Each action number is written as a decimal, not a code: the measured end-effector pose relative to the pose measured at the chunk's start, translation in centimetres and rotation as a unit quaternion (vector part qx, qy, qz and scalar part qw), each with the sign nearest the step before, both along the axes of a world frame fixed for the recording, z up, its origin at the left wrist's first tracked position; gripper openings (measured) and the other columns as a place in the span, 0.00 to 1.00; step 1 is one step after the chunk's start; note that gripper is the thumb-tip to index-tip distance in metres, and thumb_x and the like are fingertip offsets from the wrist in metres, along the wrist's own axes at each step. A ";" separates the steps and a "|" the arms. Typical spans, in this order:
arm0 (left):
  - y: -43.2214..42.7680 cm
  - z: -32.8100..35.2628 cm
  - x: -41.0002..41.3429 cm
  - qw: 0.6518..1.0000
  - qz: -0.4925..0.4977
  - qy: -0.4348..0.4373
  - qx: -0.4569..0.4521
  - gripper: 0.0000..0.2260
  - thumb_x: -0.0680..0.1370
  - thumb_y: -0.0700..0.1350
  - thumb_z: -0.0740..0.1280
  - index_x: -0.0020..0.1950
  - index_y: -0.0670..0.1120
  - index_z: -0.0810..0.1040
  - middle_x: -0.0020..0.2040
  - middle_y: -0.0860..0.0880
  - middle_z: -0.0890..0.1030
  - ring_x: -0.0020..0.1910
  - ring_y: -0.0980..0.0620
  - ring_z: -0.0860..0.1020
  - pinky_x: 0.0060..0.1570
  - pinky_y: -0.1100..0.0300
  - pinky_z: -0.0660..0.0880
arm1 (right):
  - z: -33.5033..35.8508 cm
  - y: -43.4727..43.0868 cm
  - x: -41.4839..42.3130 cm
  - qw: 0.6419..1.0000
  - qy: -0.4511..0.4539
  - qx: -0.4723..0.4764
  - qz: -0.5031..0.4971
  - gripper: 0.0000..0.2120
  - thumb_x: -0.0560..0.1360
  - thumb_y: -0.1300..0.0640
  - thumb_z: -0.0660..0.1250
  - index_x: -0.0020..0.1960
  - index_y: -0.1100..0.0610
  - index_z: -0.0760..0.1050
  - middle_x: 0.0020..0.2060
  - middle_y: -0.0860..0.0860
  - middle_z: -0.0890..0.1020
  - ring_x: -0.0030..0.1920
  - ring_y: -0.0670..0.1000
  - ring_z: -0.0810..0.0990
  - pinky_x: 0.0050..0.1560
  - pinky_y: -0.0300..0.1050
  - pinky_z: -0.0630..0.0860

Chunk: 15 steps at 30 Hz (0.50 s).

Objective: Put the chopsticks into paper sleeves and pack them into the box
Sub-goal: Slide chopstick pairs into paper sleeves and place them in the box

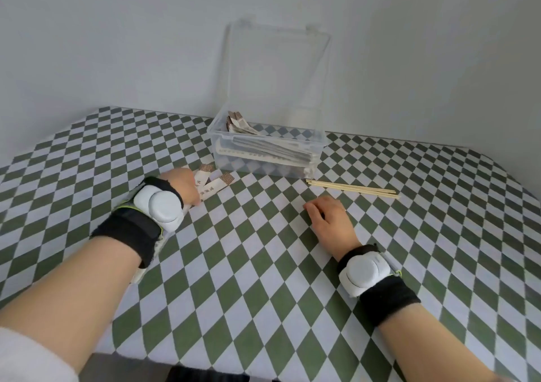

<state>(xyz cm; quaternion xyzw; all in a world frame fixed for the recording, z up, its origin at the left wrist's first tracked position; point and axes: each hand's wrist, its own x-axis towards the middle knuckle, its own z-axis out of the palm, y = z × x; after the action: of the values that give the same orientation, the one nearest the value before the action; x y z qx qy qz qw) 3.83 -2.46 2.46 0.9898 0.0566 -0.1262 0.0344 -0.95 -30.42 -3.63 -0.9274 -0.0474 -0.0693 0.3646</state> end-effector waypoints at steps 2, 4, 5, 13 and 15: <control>0.3 -0.2 -0.2 1.000 -0.006 0.005 0.004 0.21 0.75 0.49 0.69 0.64 0.41 0.73 0.59 0.44 0.77 0.54 0.47 0.76 0.49 0.59 0.72 | 0.0 -0.1 0.0 1.000 -0.003 -0.005 0.004 0.13 0.79 0.52 0.56 0.54 0.55 0.77 0.48 0.49 0.75 0.52 0.49 0.70 0.53 0.40 0.65; 0.4 -0.2 -0.4 1.000 -0.002 -0.004 -0.005 0.21 0.75 0.49 0.69 0.64 0.41 0.73 0.60 0.44 0.77 0.56 0.47 0.76 0.50 0.59 0.72 | 0.0 0.0 0.0 1.000 -0.002 -0.013 0.008 0.13 0.79 0.52 0.56 0.54 0.55 0.77 0.48 0.48 0.75 0.52 0.49 0.70 0.53 0.40 0.66; 0.5 -0.2 -0.4 1.000 0.002 -0.010 -0.016 0.20 0.74 0.49 0.70 0.63 0.41 0.74 0.58 0.44 0.78 0.55 0.47 0.77 0.49 0.59 0.72 | 0.0 0.0 -0.1 1.000 -0.003 -0.013 0.008 0.13 0.79 0.52 0.56 0.54 0.55 0.77 0.48 0.48 0.75 0.52 0.49 0.70 0.52 0.40 0.66; -1.0 4.4 -1.4 0.900 0.027 -0.042 -0.432 0.08 0.76 0.46 0.68 0.50 0.43 0.78 0.46 0.45 0.81 0.44 0.49 0.80 0.45 0.60 0.78 | 0.4 0.1 -0.4 1.000 -0.007 0.014 0.018 0.12 0.79 0.53 0.56 0.54 0.55 0.77 0.48 0.49 0.77 0.51 0.49 0.71 0.52 0.41 0.68; -2.5 5.2 -1.6 0.785 0.051 -0.006 -0.617 0.10 0.76 0.43 0.67 0.56 0.41 0.77 0.48 0.45 0.82 0.43 0.51 0.81 0.44 0.62 0.80 | 0.6 0.1 -0.6 0.999 -0.012 0.020 0.025 0.13 0.79 0.53 0.57 0.55 0.55 0.77 0.49 0.48 0.77 0.50 0.48 0.71 0.51 0.40 0.68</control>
<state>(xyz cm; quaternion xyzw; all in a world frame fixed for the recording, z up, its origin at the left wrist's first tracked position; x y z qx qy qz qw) 2.20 -4.96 7.66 0.7535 0.0169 -0.1267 0.6449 -1.53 -30.35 -3.04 -0.9177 -0.0732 -0.0723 0.3837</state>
